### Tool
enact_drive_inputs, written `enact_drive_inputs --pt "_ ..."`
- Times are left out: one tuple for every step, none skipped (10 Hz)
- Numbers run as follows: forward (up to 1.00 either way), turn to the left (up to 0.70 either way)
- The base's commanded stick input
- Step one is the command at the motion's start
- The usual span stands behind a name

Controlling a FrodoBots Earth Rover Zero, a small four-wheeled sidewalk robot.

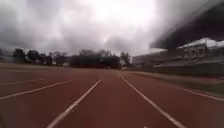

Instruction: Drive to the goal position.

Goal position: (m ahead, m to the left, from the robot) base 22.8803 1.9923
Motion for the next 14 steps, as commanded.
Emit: enact_drive_inputs --pt "0.67 0.0" --pt "0.67 0.0" --pt "0.67 0.0" --pt "0.67 0.0" --pt "0.67 0.0" --pt "0.67 0.0" --pt "0.67 0.0" --pt "0.67 0.0" --pt "0.67 0.0" --pt "0.67 0.0" --pt "0.67 0.0" --pt "0.67 0.0" --pt "0.67 0.0" --pt "0.67 0.0"
